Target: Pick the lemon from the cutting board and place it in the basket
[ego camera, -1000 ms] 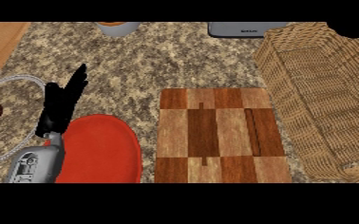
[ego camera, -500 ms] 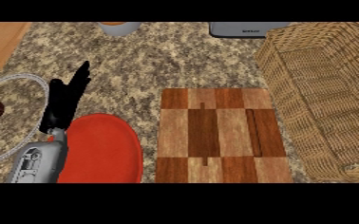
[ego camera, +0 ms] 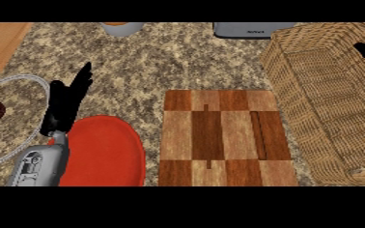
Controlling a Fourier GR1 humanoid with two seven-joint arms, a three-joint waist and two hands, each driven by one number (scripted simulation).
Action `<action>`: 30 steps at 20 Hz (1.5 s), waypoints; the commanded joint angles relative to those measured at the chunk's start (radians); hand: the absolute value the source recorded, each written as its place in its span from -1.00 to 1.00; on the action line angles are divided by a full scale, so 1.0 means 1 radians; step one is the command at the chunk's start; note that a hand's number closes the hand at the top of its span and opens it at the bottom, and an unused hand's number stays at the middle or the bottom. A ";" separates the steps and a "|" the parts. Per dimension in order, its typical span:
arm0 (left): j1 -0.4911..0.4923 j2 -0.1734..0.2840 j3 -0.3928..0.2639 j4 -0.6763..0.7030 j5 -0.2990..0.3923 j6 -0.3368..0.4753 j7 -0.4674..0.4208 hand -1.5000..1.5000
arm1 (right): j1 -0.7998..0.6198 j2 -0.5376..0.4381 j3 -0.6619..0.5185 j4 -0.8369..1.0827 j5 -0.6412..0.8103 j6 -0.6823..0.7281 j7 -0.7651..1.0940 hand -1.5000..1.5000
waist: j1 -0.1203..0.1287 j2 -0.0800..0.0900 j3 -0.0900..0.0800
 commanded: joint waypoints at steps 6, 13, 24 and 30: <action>0.015 0.030 0.013 -0.064 0.023 -0.041 0.037 0.00 | 0.049 0.102 -0.104 0.097 -0.097 -0.084 -0.011 -1.00 | 0.001 -0.002 0.000; -0.025 0.006 0.013 0.048 -0.002 -0.011 -0.025 0.00 | 0.046 0.152 -0.159 0.063 -0.126 -0.253 -0.072 -1.00 | -0.006 -0.002 0.000; 0.041 -0.011 0.009 -0.004 -0.002 -0.001 -0.038 0.00 | 0.096 -0.010 -0.457 0.148 -0.287 -0.307 -0.067 -1.00 | -0.010 -0.003 0.000; 0.025 0.000 0.012 -0.041 0.012 -0.018 0.030 0.00 | 0.311 -0.101 -0.608 0.182 -0.402 -0.192 -0.209 -1.00 | -0.016 -0.005 0.001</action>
